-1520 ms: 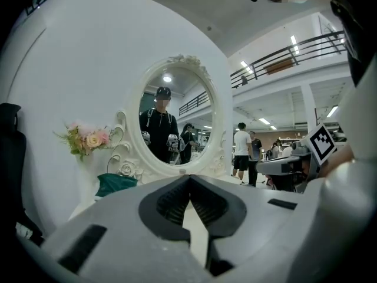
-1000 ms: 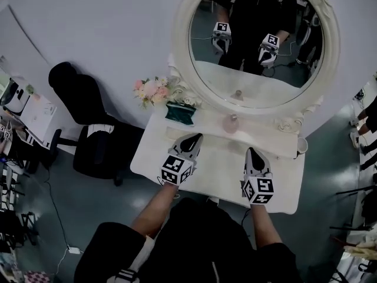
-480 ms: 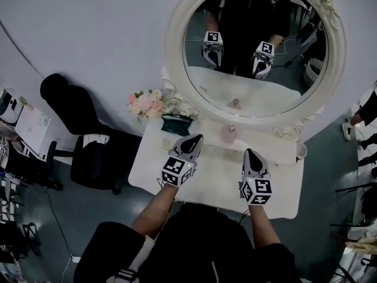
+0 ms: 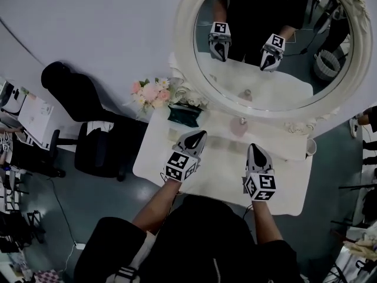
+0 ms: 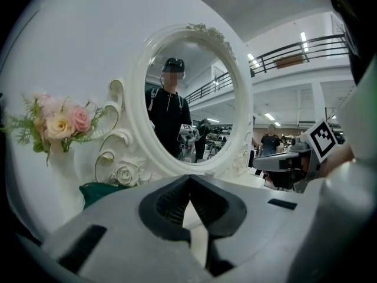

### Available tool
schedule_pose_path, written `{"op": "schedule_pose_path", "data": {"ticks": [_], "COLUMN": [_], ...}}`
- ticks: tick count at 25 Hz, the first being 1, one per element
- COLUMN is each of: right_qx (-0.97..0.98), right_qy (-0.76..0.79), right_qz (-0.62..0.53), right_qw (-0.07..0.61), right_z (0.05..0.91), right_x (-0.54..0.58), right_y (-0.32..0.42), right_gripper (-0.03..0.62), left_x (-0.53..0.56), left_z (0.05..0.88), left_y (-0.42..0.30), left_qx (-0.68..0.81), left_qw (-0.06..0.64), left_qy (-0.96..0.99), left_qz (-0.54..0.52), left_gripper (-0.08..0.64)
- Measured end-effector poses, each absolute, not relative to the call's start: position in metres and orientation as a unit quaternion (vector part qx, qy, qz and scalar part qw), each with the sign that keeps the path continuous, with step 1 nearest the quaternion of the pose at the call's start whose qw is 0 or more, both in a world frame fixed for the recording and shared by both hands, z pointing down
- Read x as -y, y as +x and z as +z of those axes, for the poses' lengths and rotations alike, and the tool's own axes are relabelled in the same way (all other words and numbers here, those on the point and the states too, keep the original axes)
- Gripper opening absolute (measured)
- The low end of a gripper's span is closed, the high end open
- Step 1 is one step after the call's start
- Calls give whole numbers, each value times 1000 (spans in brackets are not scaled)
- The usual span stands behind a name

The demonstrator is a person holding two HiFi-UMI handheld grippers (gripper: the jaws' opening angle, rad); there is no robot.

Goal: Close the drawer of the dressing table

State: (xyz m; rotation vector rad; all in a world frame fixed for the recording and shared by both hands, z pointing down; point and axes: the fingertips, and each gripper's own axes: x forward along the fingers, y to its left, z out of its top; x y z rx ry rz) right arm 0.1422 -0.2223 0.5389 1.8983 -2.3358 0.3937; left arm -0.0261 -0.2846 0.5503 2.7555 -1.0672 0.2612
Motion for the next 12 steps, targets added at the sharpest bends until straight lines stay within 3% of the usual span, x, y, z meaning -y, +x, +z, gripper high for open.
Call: {"op": "schedule_pose_path", "data": {"ticks": [12], "right_qx": [793], "right_qy": [584], "right_qz": [156], "right_qw": [72], "right_z": [568], "right_x": [234], "right_y": [107], "right_gripper": [0], "left_x": [263], "left_z": [631], "left_y": [-83], "left_qx": [416], "left_qw": [143], "left_qy": [885], "left_qz": [152], "left_gripper": [11]}}
